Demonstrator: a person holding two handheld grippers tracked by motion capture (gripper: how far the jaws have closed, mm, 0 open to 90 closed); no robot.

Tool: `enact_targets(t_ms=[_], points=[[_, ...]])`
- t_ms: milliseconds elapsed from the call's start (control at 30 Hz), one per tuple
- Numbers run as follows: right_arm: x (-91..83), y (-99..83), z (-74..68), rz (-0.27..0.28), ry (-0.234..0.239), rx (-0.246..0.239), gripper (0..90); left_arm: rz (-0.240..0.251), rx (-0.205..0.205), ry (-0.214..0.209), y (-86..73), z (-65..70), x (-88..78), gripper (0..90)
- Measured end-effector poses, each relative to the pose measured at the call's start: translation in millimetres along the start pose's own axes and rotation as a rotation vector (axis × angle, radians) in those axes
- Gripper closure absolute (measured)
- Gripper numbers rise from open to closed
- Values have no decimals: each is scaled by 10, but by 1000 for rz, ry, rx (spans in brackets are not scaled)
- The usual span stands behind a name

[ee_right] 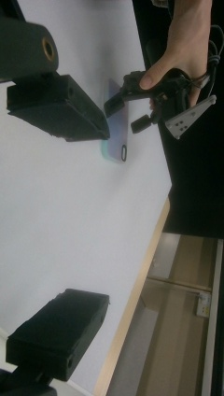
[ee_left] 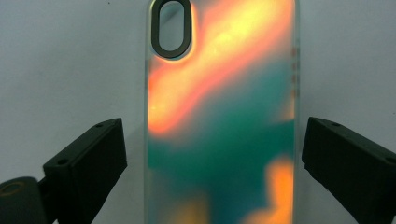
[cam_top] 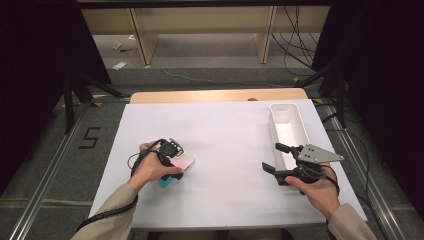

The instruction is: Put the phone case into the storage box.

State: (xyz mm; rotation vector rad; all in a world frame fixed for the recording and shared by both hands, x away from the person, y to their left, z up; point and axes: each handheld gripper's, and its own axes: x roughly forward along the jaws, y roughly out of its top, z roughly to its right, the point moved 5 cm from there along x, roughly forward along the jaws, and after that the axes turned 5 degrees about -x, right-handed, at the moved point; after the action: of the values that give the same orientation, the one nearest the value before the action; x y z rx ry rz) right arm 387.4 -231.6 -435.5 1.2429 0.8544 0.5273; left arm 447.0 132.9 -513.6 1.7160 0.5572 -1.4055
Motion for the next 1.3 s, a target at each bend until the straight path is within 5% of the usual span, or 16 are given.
enact_targets(t_ms=[267,733,1300], points=[[-2,1,3,1,1,-1,179,-31,7,0,-25,-14,34,74],[-4,3,2,2,1,0,178,-33,-14,-63,-37,-29,40,157],[-2,1,-9,-4,3,0,177,-22,-38,-69,-53,-40,38,168]])
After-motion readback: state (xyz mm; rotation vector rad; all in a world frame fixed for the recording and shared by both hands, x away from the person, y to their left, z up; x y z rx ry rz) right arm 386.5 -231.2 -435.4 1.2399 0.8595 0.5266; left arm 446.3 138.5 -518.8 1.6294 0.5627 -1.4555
